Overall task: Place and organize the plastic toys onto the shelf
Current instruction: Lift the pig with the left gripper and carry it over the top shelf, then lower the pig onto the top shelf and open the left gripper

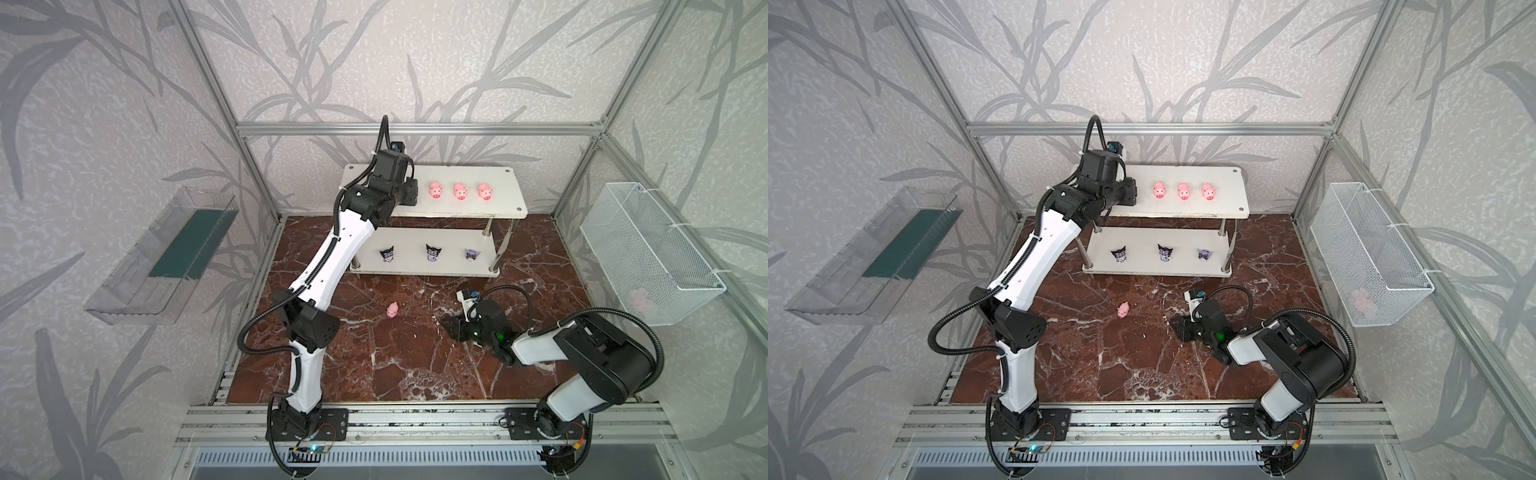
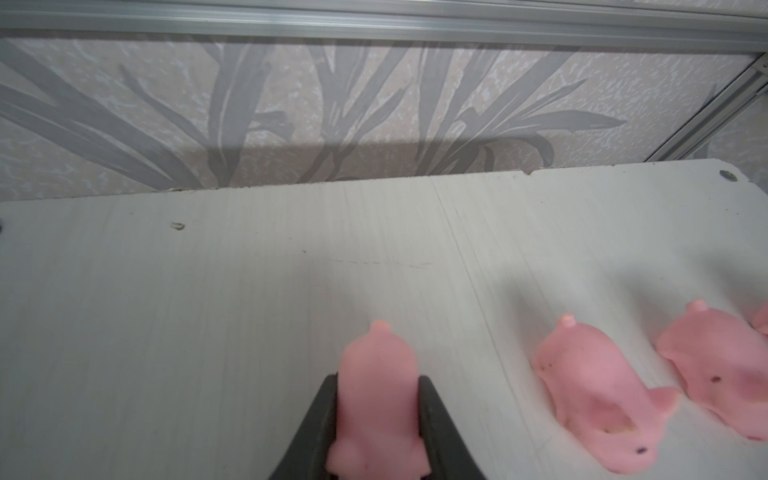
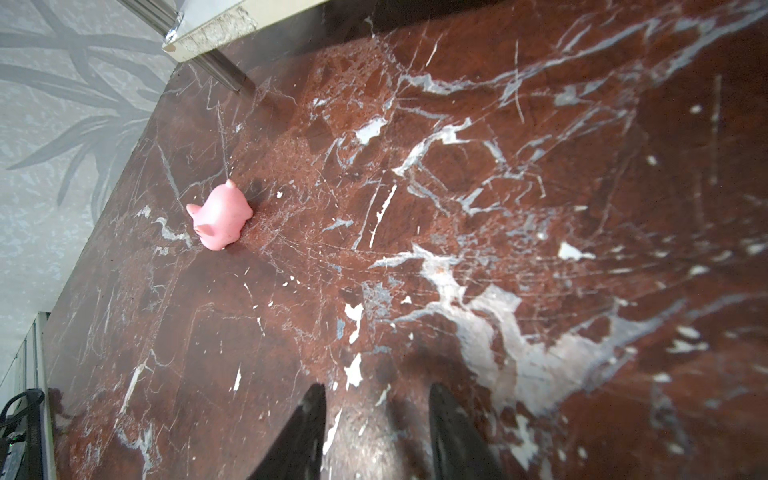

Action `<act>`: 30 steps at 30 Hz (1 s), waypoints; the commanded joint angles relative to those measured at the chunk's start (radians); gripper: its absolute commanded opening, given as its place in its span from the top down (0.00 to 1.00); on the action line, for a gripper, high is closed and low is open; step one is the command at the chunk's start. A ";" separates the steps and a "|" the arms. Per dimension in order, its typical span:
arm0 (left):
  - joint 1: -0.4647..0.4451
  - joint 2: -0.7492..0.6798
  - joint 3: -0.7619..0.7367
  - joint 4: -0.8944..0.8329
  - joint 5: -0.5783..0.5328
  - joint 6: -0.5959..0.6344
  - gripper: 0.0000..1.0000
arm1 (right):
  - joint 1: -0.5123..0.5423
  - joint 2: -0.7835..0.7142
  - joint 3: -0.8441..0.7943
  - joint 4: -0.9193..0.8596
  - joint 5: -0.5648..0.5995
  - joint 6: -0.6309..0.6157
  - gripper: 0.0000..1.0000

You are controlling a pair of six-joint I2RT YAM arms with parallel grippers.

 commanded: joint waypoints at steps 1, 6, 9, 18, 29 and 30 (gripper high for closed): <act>0.003 0.008 0.035 -0.063 -0.013 -0.010 0.71 | -0.003 0.026 0.008 -0.041 0.000 0.002 0.58; 0.004 0.007 0.035 -0.079 0.006 -0.029 0.71 | -0.003 0.042 0.013 -0.032 -0.006 0.004 0.58; 0.005 0.007 0.035 -0.083 0.004 -0.030 0.71 | -0.004 0.042 0.012 -0.028 -0.007 0.005 0.58; 0.010 0.050 0.121 -0.138 0.016 -0.019 0.63 | -0.005 0.044 0.004 -0.017 -0.004 0.007 0.58; 0.019 0.041 0.129 -0.113 0.032 -0.019 0.51 | -0.010 0.061 0.010 -0.013 -0.012 0.010 0.58; 0.020 0.036 0.129 -0.104 0.033 -0.016 0.50 | -0.011 0.063 0.010 -0.011 -0.012 0.011 0.58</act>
